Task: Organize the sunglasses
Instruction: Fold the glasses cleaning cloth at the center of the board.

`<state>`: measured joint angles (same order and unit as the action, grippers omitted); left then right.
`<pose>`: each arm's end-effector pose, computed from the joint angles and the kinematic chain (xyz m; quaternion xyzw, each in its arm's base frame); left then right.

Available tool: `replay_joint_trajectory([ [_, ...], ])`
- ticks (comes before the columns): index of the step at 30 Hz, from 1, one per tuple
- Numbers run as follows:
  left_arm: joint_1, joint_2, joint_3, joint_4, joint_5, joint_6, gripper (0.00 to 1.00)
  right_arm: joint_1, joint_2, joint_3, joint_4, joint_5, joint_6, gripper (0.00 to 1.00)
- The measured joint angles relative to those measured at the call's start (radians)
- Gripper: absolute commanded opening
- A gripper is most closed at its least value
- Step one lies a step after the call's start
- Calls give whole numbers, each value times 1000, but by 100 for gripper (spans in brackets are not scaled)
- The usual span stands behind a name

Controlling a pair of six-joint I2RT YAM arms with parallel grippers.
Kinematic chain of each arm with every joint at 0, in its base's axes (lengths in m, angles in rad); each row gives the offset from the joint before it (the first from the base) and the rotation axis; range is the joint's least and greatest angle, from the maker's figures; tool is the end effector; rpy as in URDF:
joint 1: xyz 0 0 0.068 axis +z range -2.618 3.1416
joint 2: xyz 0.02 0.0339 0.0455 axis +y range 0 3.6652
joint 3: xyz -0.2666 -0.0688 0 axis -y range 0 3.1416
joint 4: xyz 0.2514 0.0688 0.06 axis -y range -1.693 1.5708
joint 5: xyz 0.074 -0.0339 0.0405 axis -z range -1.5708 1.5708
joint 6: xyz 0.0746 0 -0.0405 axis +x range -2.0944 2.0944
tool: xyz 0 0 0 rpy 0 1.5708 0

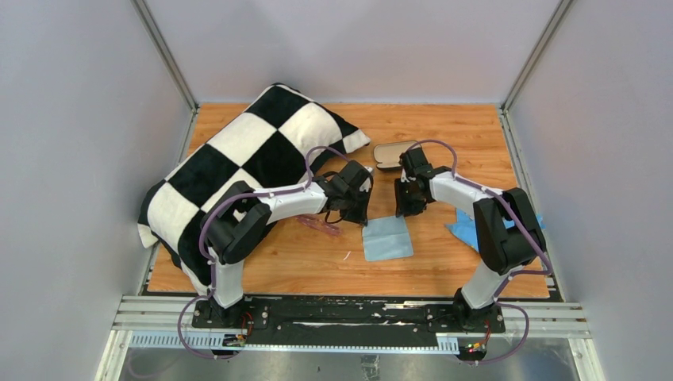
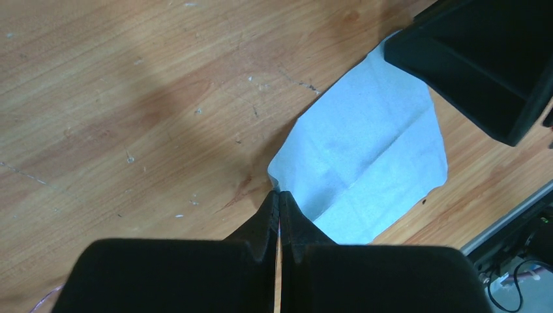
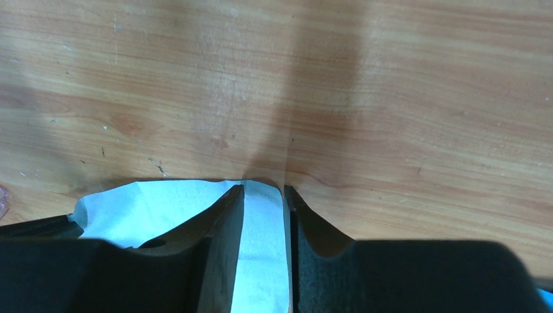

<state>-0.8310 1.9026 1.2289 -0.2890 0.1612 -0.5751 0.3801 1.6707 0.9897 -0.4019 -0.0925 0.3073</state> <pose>0.2777 -0.3220 0.1344 0.1453 0.9402 -0.2515 0.1780 0.3217 0.1360 0.1361 -0.0464 0.9683 0.1235 0.2120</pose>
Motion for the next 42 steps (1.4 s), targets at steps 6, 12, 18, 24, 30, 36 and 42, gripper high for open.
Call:
replay_joint_trajectory([
  [6,0,4,26,-2,4,4,0,3,10,8,6,7,-10,24],
  [12,0,9,38,-5,5,11,0,9,10,8,7,8,-16,15],
  [18,4,26,50,-7,11,20,0,15,10,7,6,8,-17,0],
  [24,5,34,51,-11,14,23,0,15,5,6,-2,18,-17,0],
  [30,5,35,57,-22,21,31,0,17,-44,6,-17,19,-16,0],
  [36,5,35,66,-38,20,50,0,22,-71,6,-24,19,-16,0],
  [42,5,35,66,-51,24,67,0,26,-109,-18,-30,19,-16,0],
])
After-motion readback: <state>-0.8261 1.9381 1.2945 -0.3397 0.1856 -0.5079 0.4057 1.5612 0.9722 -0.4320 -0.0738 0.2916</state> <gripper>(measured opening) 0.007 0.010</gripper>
